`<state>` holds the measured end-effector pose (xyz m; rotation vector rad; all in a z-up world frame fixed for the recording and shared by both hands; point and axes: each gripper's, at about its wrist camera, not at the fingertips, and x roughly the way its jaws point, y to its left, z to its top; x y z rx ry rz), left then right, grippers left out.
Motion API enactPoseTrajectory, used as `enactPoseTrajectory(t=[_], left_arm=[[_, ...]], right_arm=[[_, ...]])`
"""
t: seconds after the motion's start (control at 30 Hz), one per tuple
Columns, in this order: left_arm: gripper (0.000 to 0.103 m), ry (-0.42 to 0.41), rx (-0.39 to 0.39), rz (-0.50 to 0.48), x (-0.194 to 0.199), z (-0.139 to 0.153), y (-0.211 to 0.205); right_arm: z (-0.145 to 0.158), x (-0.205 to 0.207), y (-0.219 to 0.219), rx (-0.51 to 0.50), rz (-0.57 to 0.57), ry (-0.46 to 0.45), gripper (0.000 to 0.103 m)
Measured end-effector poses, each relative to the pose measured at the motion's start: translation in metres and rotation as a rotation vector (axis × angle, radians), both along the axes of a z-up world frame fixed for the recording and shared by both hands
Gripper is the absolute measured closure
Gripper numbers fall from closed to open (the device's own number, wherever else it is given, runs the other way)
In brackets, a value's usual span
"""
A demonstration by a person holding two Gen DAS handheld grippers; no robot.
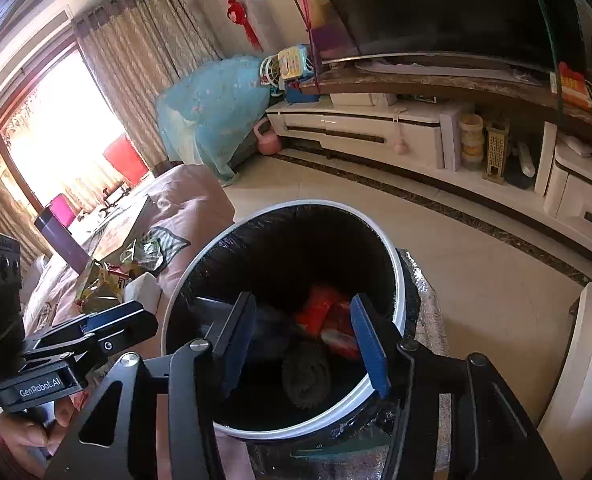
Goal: Collect trash
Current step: 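Move both tools over the bin and release the wrapper and chip bag, then grasp the pink lollipop pack with the left tool while the right tool grasps crumpled foil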
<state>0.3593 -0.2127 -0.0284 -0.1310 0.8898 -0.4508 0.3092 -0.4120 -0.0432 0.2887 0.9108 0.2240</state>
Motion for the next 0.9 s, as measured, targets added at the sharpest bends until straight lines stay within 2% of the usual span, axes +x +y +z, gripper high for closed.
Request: enactPoseTrajectory(t=[0.17, 0.27, 0.33, 0.4, 0.7, 0.9], left_arm=[[0.047, -0.019, -0.024, 0.001, -0.018, 0.004, 0.013], [0.045, -0.034, -0.034, -0.002, -0.038, 0.007, 0.025], [0.043, -0.028, -0.046, -0.004, -0.051, 0.006, 0.035], [0.043, -0.026, -0.055, -0.004, -0.065, 0.006, 0.044], [0.042, -0.044, -0.035, 0.012, -0.133, 0.008, 0.098], [0.042, -0.034, -0.027, 0.086, -0.166, 0.009, 0.148]], right_arm=[[0.007, -0.008, 0.000, 0.011, -0.009, -0.017, 0.040], [0.011, -0.019, 0.004, 0.018, -0.015, -0.028, 0.028], [0.013, -0.030, 0.008, 0.029, -0.016, -0.033, 0.016], [0.014, -0.037, 0.013, 0.041, -0.019, -0.033, 0.010], [0.007, -0.075, 0.044, 0.084, -0.009, -0.014, 0.008], [0.005, -0.092, 0.069, 0.100, 0.014, -0.005, 0.008]])
